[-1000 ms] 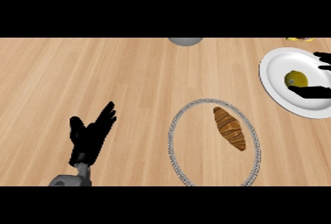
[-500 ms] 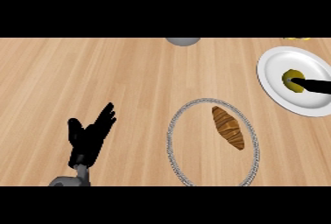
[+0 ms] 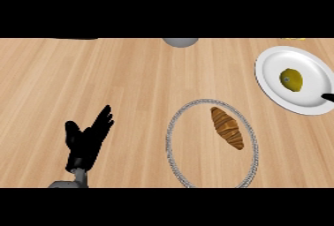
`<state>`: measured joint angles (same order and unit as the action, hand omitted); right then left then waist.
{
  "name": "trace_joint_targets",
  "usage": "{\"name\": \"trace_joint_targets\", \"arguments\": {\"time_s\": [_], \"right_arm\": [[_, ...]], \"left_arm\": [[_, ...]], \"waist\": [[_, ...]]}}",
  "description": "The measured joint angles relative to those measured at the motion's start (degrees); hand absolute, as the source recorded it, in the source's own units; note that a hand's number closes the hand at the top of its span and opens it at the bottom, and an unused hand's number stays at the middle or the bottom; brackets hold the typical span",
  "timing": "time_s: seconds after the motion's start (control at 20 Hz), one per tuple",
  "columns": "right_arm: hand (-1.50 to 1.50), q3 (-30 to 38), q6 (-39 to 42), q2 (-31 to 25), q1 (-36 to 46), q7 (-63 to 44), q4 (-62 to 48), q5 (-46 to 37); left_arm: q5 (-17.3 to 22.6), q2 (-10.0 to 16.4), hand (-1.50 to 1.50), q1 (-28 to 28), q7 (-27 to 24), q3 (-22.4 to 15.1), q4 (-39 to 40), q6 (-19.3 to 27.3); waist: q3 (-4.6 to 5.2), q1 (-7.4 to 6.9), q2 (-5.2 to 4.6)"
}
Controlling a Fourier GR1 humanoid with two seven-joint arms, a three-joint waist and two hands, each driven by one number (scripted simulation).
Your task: Pick the lemon from the placemat and place it in the plate
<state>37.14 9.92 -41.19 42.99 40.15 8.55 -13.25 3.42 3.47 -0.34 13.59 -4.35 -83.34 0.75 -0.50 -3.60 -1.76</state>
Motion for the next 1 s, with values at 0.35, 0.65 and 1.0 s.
{"name": "trace_joint_targets", "arguments": {"time_s": [0.35, 0.65, 1.0], "right_arm": [[-1.50, -1.80, 10.80, -3.58, -6.19, 4.40, -0.02, -1.36], [-1.50, -4.26, 10.57, -4.95, -10.47, 6.47, 1.34, -3.67], [-1.50, -5.71, 9.22, -5.00, -13.23, 8.18, 1.45, -4.84]], "left_arm": [[0.23, 0.30, 0.00, -0.61, -0.20, 0.75, 0.87, -0.16], [0.22, 0.09, 0.00, -1.06, -0.59, 1.20, 2.04, 0.04], [0.37, 0.72, 0.00, -0.79, -0.07, 1.48, 1.37, -0.50]], "waist": [[0.02, 0.87, 0.25], [0.04, 1.27, 0.49], [0.09, 1.51, 0.81]]}}
